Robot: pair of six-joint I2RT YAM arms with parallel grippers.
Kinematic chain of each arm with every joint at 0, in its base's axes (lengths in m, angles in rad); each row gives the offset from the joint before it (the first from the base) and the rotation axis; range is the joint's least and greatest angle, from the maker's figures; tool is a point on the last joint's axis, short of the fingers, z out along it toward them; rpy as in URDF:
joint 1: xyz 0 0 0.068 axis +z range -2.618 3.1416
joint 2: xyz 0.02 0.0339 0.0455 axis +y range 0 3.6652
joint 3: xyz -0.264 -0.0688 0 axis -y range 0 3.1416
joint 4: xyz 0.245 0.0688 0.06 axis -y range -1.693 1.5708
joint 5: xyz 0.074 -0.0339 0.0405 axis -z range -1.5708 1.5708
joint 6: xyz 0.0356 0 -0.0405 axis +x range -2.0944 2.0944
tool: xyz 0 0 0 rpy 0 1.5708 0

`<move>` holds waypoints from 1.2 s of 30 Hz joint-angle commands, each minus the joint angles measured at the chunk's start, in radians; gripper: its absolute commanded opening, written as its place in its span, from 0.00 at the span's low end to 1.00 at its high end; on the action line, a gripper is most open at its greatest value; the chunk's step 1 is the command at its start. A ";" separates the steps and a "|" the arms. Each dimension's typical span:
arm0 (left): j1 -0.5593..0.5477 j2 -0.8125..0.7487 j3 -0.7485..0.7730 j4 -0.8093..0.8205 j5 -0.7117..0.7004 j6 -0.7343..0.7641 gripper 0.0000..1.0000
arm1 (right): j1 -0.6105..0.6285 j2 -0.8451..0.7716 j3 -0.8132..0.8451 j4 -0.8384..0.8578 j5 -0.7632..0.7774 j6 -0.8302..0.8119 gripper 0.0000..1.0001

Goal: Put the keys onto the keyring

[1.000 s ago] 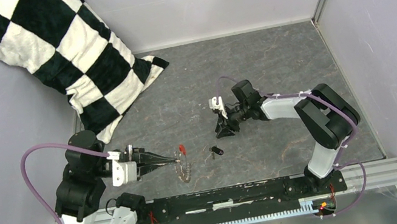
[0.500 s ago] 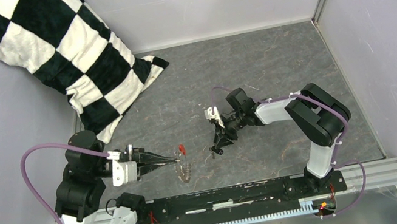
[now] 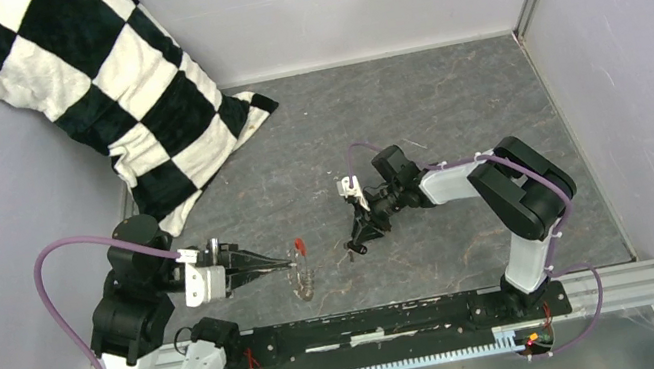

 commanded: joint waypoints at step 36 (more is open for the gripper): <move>0.001 -0.012 0.009 0.012 0.001 -0.039 0.02 | -0.009 0.067 0.068 -0.047 -0.038 -0.018 0.23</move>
